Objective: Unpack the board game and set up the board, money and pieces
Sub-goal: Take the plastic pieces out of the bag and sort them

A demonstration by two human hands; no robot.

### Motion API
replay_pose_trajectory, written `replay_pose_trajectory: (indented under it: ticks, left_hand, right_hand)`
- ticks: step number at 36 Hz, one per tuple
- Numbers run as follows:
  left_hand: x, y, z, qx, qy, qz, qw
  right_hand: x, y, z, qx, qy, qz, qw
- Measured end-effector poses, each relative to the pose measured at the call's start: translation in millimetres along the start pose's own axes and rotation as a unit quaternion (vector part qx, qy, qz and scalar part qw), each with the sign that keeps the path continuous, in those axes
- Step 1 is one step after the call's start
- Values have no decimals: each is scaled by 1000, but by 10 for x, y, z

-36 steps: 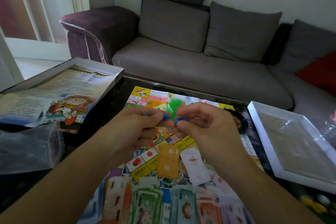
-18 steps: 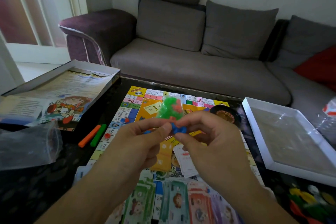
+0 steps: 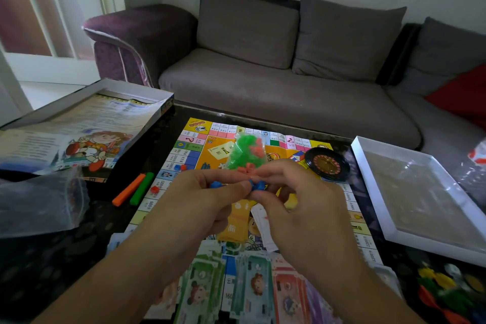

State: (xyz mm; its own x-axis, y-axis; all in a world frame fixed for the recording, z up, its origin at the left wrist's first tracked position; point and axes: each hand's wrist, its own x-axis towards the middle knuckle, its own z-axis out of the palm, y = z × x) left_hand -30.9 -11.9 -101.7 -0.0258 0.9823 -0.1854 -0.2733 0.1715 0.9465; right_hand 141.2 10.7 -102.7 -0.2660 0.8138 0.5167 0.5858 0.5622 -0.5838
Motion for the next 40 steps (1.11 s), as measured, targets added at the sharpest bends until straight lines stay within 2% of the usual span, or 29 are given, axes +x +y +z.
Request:
replay_pose_trajectory:
  ticks: [9,15,24,29,33,36,40]
  left_hand:
    - [2,17,-38,0,-2,4,1000]
    - [-11,22,-51,20,-18,19,999]
    - [-38,26,-9,-3,-24,7,1000]
    - [-56,43,14,-53,-46,-20,997]
    - [-51,8,20,-67,-37,-33,997]
    - [-43,-4,27,-83,-31,-35,995]
    - [-52,11,28,-96,-30,-37,994]
  right_hand:
    - [21,15,-23,23,-27,9,999]
    - [24,44,-33,-44,-44,-91,994]
    - [-2,51,10,-130,4,-171,977]
    - [36,68,-21,-53,38,-133,989]
    - [32,47,-33,-9,33,-91,995]
    - [33,33,-49,37,26,-31,998]
    - [61,-3,-82,155,3,50,987]
